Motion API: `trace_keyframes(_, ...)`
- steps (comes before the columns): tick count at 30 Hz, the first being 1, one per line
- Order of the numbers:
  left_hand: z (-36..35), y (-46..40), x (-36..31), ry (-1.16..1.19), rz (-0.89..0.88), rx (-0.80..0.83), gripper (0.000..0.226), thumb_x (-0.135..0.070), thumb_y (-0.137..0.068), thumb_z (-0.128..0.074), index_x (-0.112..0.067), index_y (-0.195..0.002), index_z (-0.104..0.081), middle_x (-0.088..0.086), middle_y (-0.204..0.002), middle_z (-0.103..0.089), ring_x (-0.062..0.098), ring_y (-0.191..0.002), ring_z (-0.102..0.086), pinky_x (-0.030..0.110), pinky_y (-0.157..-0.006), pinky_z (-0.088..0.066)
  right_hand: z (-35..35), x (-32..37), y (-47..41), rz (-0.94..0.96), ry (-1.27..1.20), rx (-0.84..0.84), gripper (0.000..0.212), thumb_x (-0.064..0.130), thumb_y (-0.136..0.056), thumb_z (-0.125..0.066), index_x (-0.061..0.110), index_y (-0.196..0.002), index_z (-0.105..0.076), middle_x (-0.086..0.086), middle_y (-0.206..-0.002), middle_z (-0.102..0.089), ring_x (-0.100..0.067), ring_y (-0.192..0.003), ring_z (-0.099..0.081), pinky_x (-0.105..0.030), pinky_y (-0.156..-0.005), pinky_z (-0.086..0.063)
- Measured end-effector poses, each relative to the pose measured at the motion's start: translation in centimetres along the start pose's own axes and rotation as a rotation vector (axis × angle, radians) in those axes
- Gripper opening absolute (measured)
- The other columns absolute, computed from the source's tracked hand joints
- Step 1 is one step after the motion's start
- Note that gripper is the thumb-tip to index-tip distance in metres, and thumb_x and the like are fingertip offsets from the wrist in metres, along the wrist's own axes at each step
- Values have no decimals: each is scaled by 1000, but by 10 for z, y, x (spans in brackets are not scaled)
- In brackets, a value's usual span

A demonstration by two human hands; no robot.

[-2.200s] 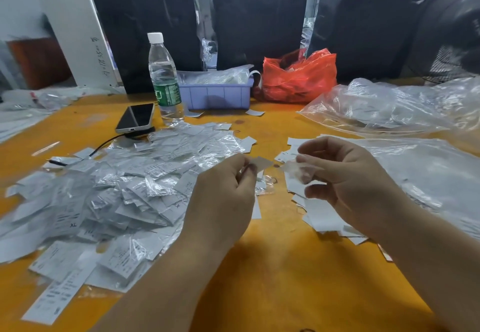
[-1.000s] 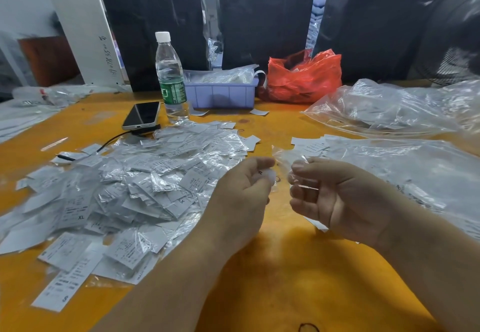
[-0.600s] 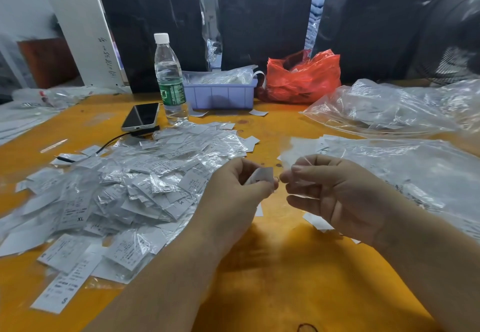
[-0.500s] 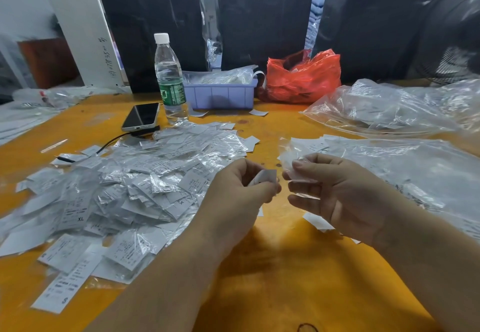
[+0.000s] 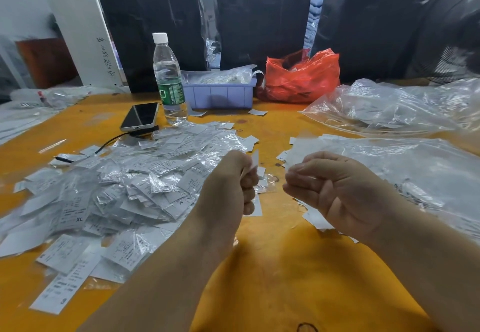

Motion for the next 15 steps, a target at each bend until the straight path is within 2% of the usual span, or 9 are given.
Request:
trace_keyframes(2, -4, -2, -1, -22, 27, 13, 11, -21, -82, -39, -17, -72, -37, -2, -62, -30, 16, -58, -18, 25, -48, -25, -1, -1, 1, -10, 26, 14, 12, 2, -60, -69, 5, -70, -63, -16, -69, -63, -25, -61, -68, -34, -57, -58)
trace_keyframes(4, -2, -7, 7, -147, 83, -38, 23, -7, -92, -40, -14, -69, -42, 1, -64, -34, 14, -55, -27, 27, -53, -27, -2, -2, 2, -22, 111, 29, 5, 12, -64, -73, 12, -61, -68, -11, -72, -63, -20, -62, -66, -33, -57, -57)
trace_keyframes(6, -5, -6, 7, -316, -3, -29, 21, -11, -94, -47, -7, -73, -47, 2, -67, -42, 13, -55, -36, 27, -53, -30, -3, -3, 3, -22, 162, 44, 8, 18, -64, -73, 17, -58, -68, -8, -73, -62, -17, -62, -62, -31, -55, -55)
trace_keyframes(9, -16, 4, 7, -398, -161, 89, 21, -29, -85, -53, -9, -79, -55, -4, -67, -50, 6, -57, -42, 16, -49, -36, -2, -2, 2, -11, 154, 43, 7, 17, -66, -71, 13, -69, -66, -8, -71, -66, -17, -60, -65, -29, -53, -55)
trace_keyframes(12, -15, 4, 7, -409, -189, 90, 18, -25, -93, -56, -13, -80, -60, -9, -65, -54, 0, -56, -45, 10, -50, -37, 5, 1, 1, 20, 189, -9, 21, 15, -60, -73, 11, -76, -61, -7, -69, -66, -16, -59, -62, -28, -53, -54)
trace_keyframes(15, -13, 3, 6, -394, -189, 92, 16, -19, -95, -57, -14, -81, -62, 4, -71, -57, 4, -59, -46, 11, -50, -36, 10, 6, 1, 75, 233, -70, 25, 16, -54, -75, 12, -73, -60, -4, -65, -64, -12, -53, -57, -25, -49, -51)
Point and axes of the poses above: each hand's wrist, its own y-axis away from the middle knuckle, its own z-axis out of the back of the hand, x = y × z, the point moved 8 cm from there along -y, towards the middle knuckle
